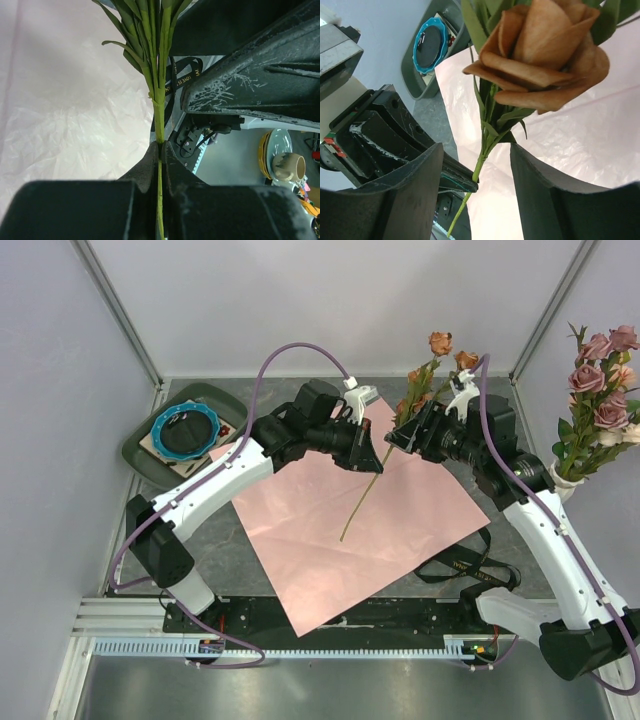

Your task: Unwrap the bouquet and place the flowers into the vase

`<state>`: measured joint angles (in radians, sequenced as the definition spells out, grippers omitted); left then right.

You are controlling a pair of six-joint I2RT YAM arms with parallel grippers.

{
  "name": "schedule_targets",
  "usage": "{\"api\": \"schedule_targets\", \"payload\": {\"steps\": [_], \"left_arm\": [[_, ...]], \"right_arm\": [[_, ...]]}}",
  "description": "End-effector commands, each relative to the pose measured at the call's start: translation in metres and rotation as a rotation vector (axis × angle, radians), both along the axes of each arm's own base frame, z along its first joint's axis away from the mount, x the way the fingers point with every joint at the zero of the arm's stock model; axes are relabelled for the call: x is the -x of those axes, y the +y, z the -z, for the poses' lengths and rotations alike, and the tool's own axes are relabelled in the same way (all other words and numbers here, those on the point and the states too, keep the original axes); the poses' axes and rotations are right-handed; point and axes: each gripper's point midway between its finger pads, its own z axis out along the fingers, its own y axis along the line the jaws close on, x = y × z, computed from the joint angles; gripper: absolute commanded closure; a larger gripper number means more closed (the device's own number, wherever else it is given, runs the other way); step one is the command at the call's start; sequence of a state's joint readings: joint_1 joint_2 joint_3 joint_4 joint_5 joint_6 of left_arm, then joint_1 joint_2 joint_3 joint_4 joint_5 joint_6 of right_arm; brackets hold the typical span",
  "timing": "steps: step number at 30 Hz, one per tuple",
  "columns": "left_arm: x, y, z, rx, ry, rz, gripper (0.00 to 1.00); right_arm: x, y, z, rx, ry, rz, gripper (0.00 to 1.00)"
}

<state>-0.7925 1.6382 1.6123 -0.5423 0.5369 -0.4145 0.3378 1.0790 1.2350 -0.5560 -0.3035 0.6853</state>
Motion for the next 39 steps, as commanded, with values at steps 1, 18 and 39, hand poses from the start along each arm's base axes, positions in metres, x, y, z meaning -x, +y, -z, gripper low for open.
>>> {"api": "schedule_targets", "payload": {"steps": [1,18,39], "left_arm": [[0.009,-0.001,-0.028,0.078,-0.029,0.028,0.98],[0.021,-0.006,-0.034,0.103,-0.002,0.08,0.98],[0.029,0.01,-0.066,0.167,-0.099,0.087,0.29]], "right_arm": [[-0.004,-0.004,-0.005,0.007,-0.022,0.031,0.38],[-0.033,-0.009,-0.033,0.033,-0.138,0.098,0.96],[0.099,-0.269,-0.165,0.855,-0.649,1.07,1.0]]}}
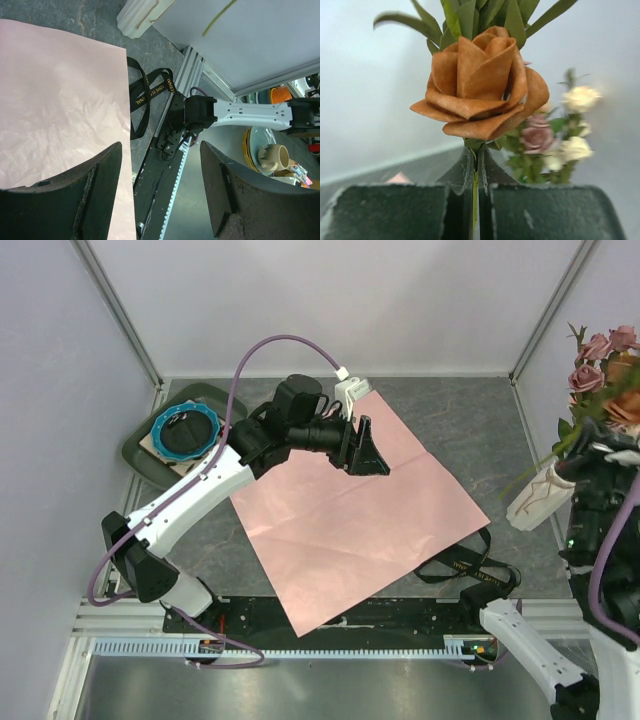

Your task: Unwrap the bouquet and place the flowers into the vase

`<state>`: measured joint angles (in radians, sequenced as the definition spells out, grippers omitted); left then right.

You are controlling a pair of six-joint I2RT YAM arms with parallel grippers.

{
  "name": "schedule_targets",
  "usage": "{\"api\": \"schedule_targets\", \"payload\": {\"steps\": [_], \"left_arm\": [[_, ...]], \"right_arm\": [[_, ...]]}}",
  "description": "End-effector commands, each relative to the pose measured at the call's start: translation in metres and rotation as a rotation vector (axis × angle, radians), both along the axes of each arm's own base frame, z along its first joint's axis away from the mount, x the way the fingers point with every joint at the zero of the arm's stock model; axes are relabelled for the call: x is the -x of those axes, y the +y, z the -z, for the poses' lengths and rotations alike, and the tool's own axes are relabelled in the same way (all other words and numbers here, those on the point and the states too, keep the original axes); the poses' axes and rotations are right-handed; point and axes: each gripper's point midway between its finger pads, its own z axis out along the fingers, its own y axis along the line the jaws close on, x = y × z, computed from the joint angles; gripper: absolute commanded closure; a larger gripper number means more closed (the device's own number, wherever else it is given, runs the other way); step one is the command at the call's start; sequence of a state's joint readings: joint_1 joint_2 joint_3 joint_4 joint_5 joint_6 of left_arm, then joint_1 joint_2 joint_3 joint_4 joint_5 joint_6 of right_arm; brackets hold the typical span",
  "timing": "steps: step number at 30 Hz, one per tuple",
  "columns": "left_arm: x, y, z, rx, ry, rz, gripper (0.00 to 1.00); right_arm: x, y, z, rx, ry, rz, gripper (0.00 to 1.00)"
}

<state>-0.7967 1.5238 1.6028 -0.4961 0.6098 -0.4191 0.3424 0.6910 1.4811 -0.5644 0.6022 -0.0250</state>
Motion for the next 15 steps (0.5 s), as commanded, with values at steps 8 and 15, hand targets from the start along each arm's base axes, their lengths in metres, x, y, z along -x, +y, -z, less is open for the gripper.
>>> {"api": "schedule_targets", "payload": {"steps": [8,15], "left_arm": [[0.001,0.003,-0.006,0.019,-0.047,0.014,0.29],[-0.002,0.002,-0.001,0.015,-0.012,0.022,0.29]], "right_arm": [[-0.01,-0.058,0.024,0.179,-0.101,0.494,1.0],[-0.019,-0.053,-0.004,0.28,-0.161,0.519,1.0]]}}
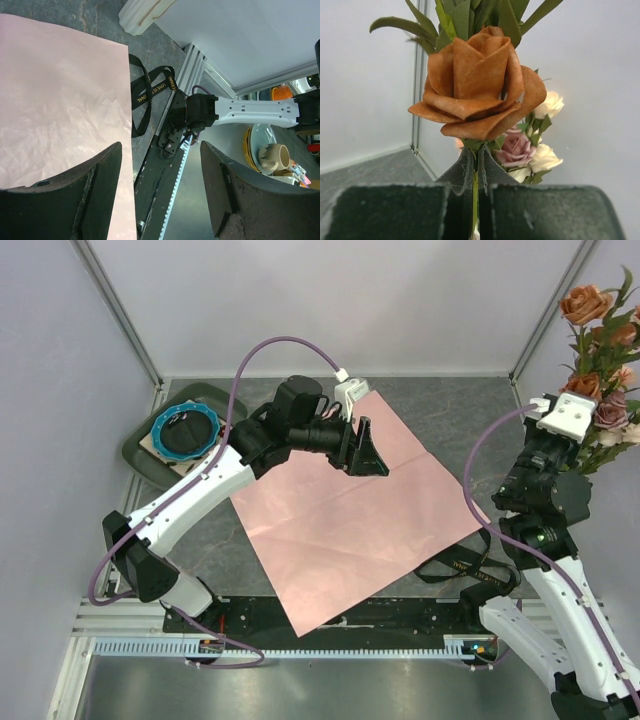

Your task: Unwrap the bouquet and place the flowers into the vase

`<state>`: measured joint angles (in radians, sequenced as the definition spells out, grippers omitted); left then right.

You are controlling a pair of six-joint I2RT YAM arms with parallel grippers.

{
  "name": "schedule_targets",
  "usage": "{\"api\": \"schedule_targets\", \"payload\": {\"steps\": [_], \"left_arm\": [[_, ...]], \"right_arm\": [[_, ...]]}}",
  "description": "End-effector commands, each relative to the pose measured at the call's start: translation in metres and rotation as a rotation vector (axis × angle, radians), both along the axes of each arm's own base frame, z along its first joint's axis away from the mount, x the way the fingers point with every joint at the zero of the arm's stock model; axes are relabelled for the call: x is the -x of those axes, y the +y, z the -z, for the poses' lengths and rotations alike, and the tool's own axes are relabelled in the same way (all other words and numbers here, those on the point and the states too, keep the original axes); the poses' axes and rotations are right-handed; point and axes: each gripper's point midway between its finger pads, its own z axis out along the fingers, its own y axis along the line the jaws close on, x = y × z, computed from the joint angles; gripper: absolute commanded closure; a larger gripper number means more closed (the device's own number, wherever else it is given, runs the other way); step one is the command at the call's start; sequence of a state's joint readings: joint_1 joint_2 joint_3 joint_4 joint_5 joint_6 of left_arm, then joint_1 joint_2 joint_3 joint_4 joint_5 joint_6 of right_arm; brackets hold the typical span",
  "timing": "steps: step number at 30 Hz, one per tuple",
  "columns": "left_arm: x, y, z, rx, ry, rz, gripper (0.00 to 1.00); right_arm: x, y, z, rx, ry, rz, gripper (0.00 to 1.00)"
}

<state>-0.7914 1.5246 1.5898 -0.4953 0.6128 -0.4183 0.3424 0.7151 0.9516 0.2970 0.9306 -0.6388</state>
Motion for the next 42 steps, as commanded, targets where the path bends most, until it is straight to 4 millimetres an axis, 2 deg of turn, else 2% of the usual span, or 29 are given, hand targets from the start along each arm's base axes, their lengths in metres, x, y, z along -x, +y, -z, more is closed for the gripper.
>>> {"api": "schedule_targets", "payload": {"steps": [1,10,12,17,23,24,26,27,29,30,32,33,35,38,42], "left_arm": [[-0.001,0.0,-0.006,0.026,-0.019,0.03,0.29],[0.001,0.0,-0.006,0.038,-0.004,0.046,0.29],[0.0,0.0,-0.006,0.038,-0.006,0.045,0.29],[0.0,-0.001,-0.005,0.04,-0.002,0.048,0.29],[0.0,-0.002,-0.001,0.035,0.007,0.05,0.29],[-0.001,-0.002,-0.001,0.034,0.007,0.047,0.29],[-0.001,-0.002,0.0,0.033,0.008,0.047,0.29],[-0.001,-0.002,0.0,0.033,0.006,0.046,0.29],[-0.001,-0.002,0.0,0.033,0.006,0.046,0.29],[-0.001,-0.002,-0.001,0.035,0.007,0.05,0.29],[0.0,-0.002,-0.001,0.037,0.01,0.055,0.29],[0.0,-0.002,-0.001,0.038,0.008,0.054,0.29],[0.0,-0.002,-0.001,0.039,0.008,0.053,0.29],[0.0,-0.003,0.001,0.036,0.015,0.056,0.29],[0.0,-0.003,0.001,0.037,0.019,0.054,0.29]], "right_arm": [[0.025,-0.011,-0.059,0.013,-0.193,0.041,1.0],[0.009,-0.015,-0.079,0.11,-0.182,0.109,1.0],[0.009,-0.023,-0.084,0.11,-0.201,0.128,1.0],[0.002,-0.046,-0.075,0.09,-0.197,0.168,1.0],[0.0,-0.05,-0.042,0.05,-0.19,0.158,1.0],[-0.003,-0.05,-0.029,0.045,-0.174,0.156,1.0],[0.004,-0.052,-0.023,0.016,-0.215,0.158,1.0],[0.001,-0.052,-0.008,0.011,-0.196,0.155,1.0],[0.006,-0.053,0.0,-0.017,-0.22,0.149,1.0],[0.004,-0.054,0.017,-0.03,-0.199,0.158,1.0],[0.007,-0.055,0.028,-0.061,-0.221,0.16,1.0],[0.006,-0.057,0.044,-0.071,-0.209,0.171,1.0],[0.009,-0.059,0.058,-0.101,-0.222,0.192,1.0],[0.014,-0.068,0.089,-0.162,-0.218,0.253,1.0],[0.017,-0.073,0.118,-0.24,-0.198,0.31,1.0]]}}
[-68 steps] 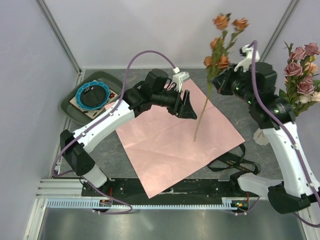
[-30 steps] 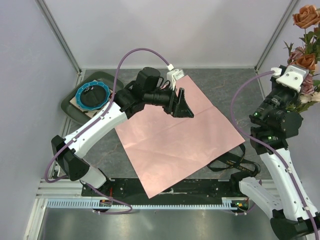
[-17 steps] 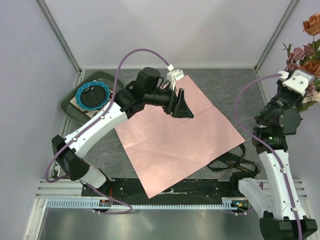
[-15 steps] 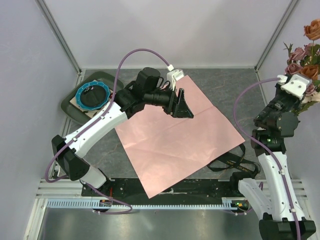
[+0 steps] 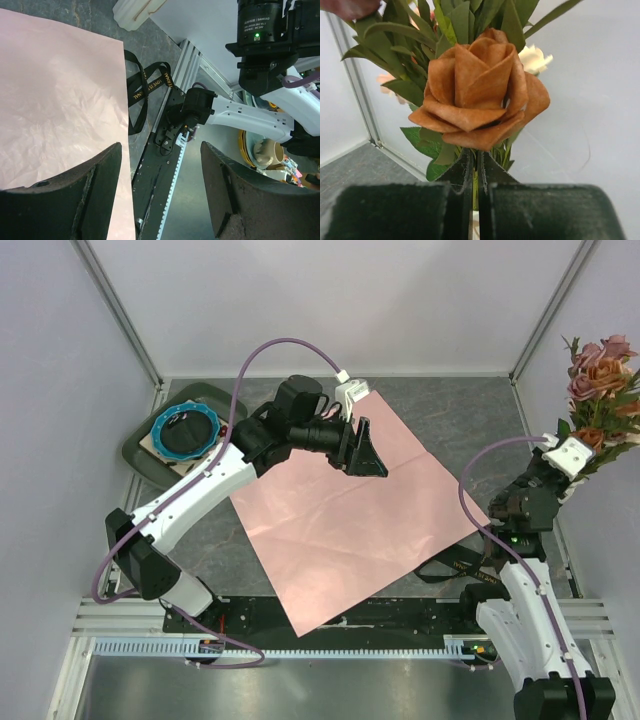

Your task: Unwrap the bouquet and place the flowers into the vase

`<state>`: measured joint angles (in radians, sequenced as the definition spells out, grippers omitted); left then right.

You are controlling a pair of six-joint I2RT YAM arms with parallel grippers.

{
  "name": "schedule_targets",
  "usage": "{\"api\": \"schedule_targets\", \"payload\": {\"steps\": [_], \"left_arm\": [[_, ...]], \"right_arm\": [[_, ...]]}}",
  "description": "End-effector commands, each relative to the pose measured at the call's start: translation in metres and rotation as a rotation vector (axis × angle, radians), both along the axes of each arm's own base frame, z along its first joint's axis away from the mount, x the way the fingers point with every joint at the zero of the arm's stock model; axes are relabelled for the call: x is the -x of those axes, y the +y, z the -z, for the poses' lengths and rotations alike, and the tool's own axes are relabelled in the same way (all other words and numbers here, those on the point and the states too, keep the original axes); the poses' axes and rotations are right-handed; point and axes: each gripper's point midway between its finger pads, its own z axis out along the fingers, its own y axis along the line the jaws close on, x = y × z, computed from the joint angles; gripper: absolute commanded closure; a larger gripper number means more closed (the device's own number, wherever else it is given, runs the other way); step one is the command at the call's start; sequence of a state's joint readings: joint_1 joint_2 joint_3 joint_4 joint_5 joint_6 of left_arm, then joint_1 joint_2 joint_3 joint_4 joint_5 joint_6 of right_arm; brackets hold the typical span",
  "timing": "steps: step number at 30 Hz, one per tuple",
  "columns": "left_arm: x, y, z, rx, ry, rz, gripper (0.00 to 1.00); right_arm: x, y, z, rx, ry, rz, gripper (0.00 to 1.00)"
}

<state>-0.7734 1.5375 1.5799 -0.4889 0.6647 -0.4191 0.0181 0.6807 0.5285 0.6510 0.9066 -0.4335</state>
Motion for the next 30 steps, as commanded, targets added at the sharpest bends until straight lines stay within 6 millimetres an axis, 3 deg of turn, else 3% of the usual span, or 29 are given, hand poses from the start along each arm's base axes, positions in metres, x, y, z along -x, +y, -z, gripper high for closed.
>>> {"api": "schedule_targets", "payload": {"steps": [1,5,7,8,10,11,13,14,15,17,18,20,21,26,30], "left_arm": [[0.0,-0.004,-0.004,0.033,-0.009,0.025,0.29],[0.0,-0.003,-0.005,0.033,-0.014,0.024,0.29],[0.001,-0.003,-0.006,0.036,-0.014,0.026,0.29],[0.0,-0.003,-0.006,0.035,-0.015,0.025,0.29],[0.0,-0.004,-0.005,0.035,-0.013,0.026,0.29],[0.001,-0.003,-0.006,0.036,-0.014,0.026,0.29],[0.001,-0.003,-0.006,0.036,-0.016,0.023,0.28],[0.001,-0.003,-0.006,0.035,-0.017,0.024,0.29],[0.0,-0.003,-0.006,0.034,-0.018,0.023,0.29],[-0.001,-0.003,-0.005,0.032,-0.017,0.02,0.28],[-0.001,-0.003,-0.005,0.032,-0.019,0.019,0.28],[-0.002,-0.003,-0.004,0.03,-0.021,0.015,0.28],[-0.003,-0.003,-0.003,0.026,-0.024,0.009,0.28],[-0.01,-0.003,0.005,-0.003,-0.028,-0.016,0.28],[-0.018,-0.002,0.014,-0.033,-0.035,-0.047,0.29]], "right_arm": [[0.014,-0.009,0.019,-0.126,-0.094,0.08,1.0],[0.021,-0.013,0.038,-0.179,-0.096,0.12,1.0],[0.021,-0.012,0.043,-0.204,-0.087,0.125,0.92],[0.022,-0.013,0.041,-0.214,-0.088,0.131,0.8],[0.022,-0.012,0.048,-0.256,-0.071,0.133,0.67],[0.02,-0.01,0.04,-0.27,-0.08,0.115,0.49],[0.022,-0.009,0.049,-0.286,0.016,0.119,0.32],[0.022,-0.007,0.039,-0.34,-0.057,0.102,0.11],[0.022,-0.003,0.053,-0.352,0.046,0.082,0.03],[0.023,0.004,0.047,-0.423,0.011,0.04,0.02],[0.025,0.009,0.061,-0.456,0.081,0.015,0.02],[0.027,0.019,0.059,-0.556,0.04,-0.027,0.02],[0.034,0.024,0.076,-0.599,0.121,-0.028,0.02],[0.032,0.077,0.12,-0.869,0.238,-0.241,0.02],[0.036,0.116,0.142,-0.975,0.331,-0.432,0.02]]}}
